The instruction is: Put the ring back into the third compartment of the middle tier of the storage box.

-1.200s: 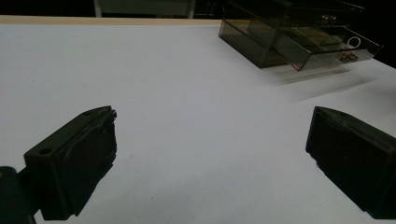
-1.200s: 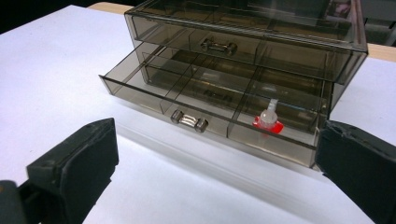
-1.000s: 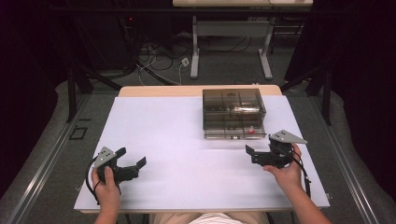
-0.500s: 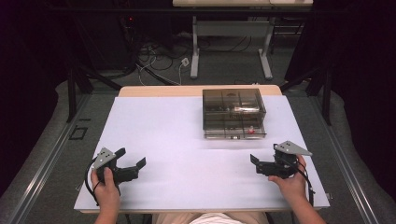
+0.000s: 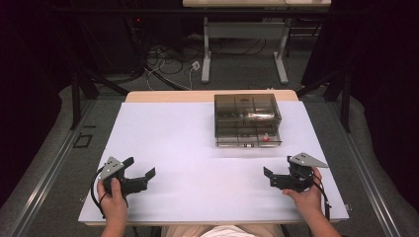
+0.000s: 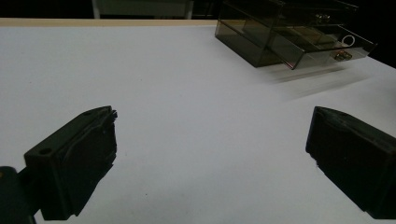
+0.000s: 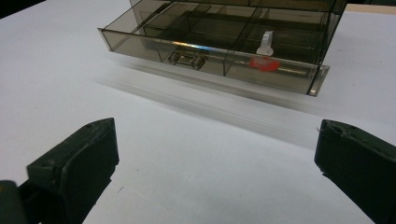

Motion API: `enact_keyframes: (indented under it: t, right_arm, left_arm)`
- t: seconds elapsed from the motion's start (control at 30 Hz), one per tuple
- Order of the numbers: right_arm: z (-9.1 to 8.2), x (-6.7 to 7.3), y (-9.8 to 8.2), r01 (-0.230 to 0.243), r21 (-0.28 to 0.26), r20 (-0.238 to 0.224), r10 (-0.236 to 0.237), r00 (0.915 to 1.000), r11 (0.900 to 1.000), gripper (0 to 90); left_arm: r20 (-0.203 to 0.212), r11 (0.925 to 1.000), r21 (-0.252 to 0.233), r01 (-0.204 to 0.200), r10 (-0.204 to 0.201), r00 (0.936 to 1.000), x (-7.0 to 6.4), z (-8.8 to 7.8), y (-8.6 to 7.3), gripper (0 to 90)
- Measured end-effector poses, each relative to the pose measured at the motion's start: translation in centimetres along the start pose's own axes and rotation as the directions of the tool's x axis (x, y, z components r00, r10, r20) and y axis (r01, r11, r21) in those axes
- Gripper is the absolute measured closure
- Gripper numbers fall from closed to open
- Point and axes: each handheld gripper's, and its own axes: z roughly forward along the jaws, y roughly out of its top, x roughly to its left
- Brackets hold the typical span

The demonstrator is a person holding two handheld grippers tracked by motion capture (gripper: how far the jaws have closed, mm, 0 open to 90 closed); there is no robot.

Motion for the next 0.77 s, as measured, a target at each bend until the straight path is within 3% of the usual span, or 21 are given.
enact_keyframes:
  t: [0.33, 0.77]
  right_arm:
    - [0.35, 0.61, -0.29, 0.028, 0.019, -0.015, -0.028, 0.9995, 0.999, 0.0]
    - [0.79, 0.19, -0.52, 0.012, 0.046, -0.013, -0.012, 0.9999, 0.999, 0.0]
  left_arm:
    - [0.006, 1.0000, 0.005, -0.003, 0.003, 1.0000, -0.10, 0.29, 0.02, 2.0]
    - [0.001, 1.0000, 0.005, 0.006, -0.006, 1.0000, 0.23, 0.27, 0.02, 2.0]
